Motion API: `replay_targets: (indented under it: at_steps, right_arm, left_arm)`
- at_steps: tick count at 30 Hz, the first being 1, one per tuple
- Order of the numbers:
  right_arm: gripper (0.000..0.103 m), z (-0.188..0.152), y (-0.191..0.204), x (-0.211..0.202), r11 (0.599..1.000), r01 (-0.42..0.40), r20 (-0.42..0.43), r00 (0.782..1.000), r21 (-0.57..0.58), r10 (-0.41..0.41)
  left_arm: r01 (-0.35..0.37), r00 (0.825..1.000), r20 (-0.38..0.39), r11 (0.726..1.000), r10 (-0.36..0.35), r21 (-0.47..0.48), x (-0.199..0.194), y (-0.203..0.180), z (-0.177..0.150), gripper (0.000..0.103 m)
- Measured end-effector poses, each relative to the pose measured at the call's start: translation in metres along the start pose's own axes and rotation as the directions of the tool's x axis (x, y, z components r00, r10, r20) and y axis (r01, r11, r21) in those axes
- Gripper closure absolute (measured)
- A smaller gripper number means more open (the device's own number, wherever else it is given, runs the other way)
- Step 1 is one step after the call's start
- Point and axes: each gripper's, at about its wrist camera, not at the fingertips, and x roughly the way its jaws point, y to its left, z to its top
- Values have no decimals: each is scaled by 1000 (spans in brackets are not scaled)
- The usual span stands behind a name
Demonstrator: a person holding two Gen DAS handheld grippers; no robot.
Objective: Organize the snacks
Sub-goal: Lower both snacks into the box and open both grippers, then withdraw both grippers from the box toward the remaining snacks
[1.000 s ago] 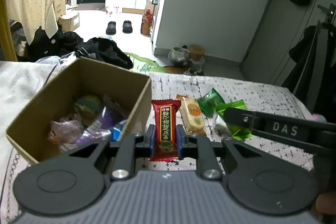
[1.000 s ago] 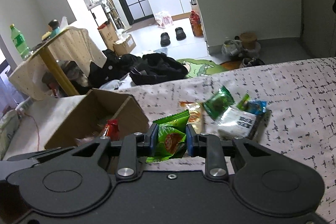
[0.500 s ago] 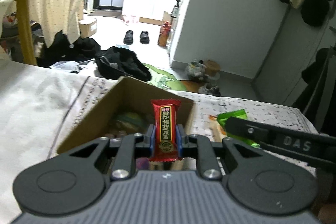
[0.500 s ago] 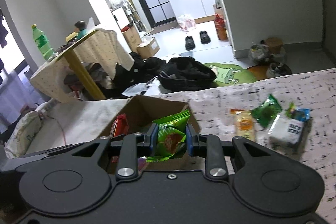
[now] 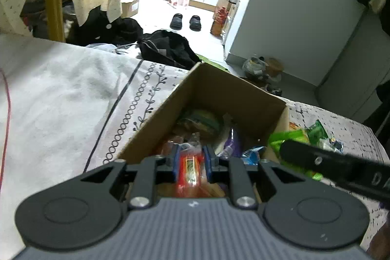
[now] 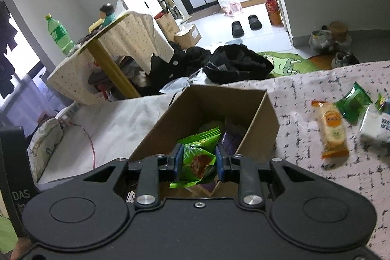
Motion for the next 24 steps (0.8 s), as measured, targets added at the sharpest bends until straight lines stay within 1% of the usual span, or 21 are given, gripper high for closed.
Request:
replay_targets:
  at_steps: [5,6,8,9,10,11,12,13,14,16,18,20,22,23,24]
  right_arm:
    - [76,-8,6,13,999,24,-30,999,-29,-25]
    - [76,-9,7,14,999,25,-32,999,-29,-26]
    - [75,-8,6,16,999,26,-39,999,-22,-27]
    - [73,-8,6,16,999,35,-41,999,-20,-36]
    - [72,-8,6,14,999,43,-30,999,-28,-44]
    - [72,-8,6,13,998,45,-23,999,-33,-45]
    - [70,-7,5,9,999,40,-19,999,-34,-41]
    - [62,-6,4,5,998,42,-11,999,-35,-42]
    - [58,-6,3,1,998,48,1,999,-38,-48]
    - [39,-5,-1,-11,997,64,32,997,-40,-63]
    - [33,-3,-9,-21,997,69,49,996,-25,-68]
    - [31,-1,-17,-28,997,71,54,996,-8,-71]
    - [20,0,-24,-36,996,87,59,994,-5,-87]
    - [18,2,-26,-41,995,102,67,993,-12,-101]
    - [13,1,-28,-46,994,111,78,991,-21,-109]
  left_arm:
    - [4,999,36,1000,-3,-5,-12,3,-2,81]
    - [3,999,41,1000,-3,-3,-14,2,-2,78]
    - [16,998,53,1000,-16,2,-19,0,-3,70]
    - [20,998,63,1000,-20,3,-21,0,-2,63]
    - [9,997,73,1000,-10,7,-22,-1,-2,56]
    - [-5,997,74,1000,4,13,-23,-2,-1,52]
    - [-18,997,72,1000,17,17,-24,-3,0,46]
    - [-25,997,74,1000,24,15,-25,-3,1,41]
    - [-23,996,81,1000,23,9,-27,-2,1,38]
    - [-17,996,92,1000,17,-3,-31,-1,2,23]
    - [-7,995,102,1000,7,-1,-34,-4,2,19]
    - [-2,994,111,1000,1,8,-38,-9,2,16]
    - [19,993,115,1000,-20,14,-42,-15,3,11]
    - [35,992,117,999,-37,18,-44,-18,2,9]
    - [50,991,120,998,-53,25,-46,-23,2,6]
